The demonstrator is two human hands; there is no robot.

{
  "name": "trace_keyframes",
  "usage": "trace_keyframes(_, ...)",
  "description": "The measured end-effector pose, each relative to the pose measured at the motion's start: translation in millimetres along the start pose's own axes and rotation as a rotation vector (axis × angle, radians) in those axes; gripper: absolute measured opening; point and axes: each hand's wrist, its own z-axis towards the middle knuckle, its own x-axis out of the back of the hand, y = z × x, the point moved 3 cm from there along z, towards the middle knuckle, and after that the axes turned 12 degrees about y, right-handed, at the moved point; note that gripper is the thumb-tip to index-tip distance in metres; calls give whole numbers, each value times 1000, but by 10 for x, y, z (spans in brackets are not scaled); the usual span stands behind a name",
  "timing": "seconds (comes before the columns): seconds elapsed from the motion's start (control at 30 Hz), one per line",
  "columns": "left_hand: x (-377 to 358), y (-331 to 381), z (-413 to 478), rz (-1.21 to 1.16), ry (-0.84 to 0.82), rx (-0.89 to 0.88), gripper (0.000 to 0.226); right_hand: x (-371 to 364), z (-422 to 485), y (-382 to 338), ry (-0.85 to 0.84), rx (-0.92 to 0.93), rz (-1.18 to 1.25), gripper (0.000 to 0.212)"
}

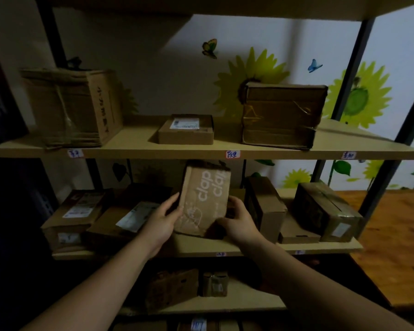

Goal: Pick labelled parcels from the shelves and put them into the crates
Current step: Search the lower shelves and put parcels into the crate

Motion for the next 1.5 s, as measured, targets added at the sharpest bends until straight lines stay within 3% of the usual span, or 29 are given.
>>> trace_keyframes(0.13, 0, -25, 13, -48, -23, 50, 38, -14, 2, 62, 20, 18, 44, 60)
trace_keyframes(0.23, 4, -27, 8, 28, -17, 27, 54, -41, -14, 37, -9, -46, 117, 36)
trace_keyframes(0.33, 9, -66, -6, 45, 18, 56, 61, -84, -22, 25, -9, -27, 23, 25)
trace_keyframes(0.5, -33, -144, -52, -24, 2, 86, 52, -85, -18, 29, -34, -72, 27, 61)
trace_keyframes(0.67, -97, -37, -132, 225, -36, 36, 51, -75, -25, 43, 52, 23, -75, 49)
trace_keyframes(0.77, -134, -9, -177, 125, -118, 95, 33, -96, -80, 2, 45, 81, -86, 41)
trace_keyframes(0.87, -121, 6, -226, -43, -139, 144, 18, -76, -175, -28, 3, 117, -50, 46)
trace_keyframes(1.07, -89, -98, -291, -140, -110, 132, 29, 49, -340, -15, -1, 185, -28, 60)
trace_keyframes(1.23, -48, -6, -279, -51, -244, 139, 77, 292, -133, -252, 0, 80, 186, 95)
trace_keyframes(1.3, -70, 72, -286, 3, -278, 143, 85, 384, -68, -323, -10, 29, 186, 82)
trace_keyframes(1.37, -114, 152, -297, 43, -232, 120, 88, 441, -57, -348, 21, 20, 160, 54)
trace_keyframes(1.43, -190, 235, -323, -9, -99, 71, 68, 514, -60, -335, 111, 20, 197, 37)
trace_keyframes(1.5, -268, 289, -402, -156, 91, 24, 45, 596, -68, -292, 218, 12, 270, 34)
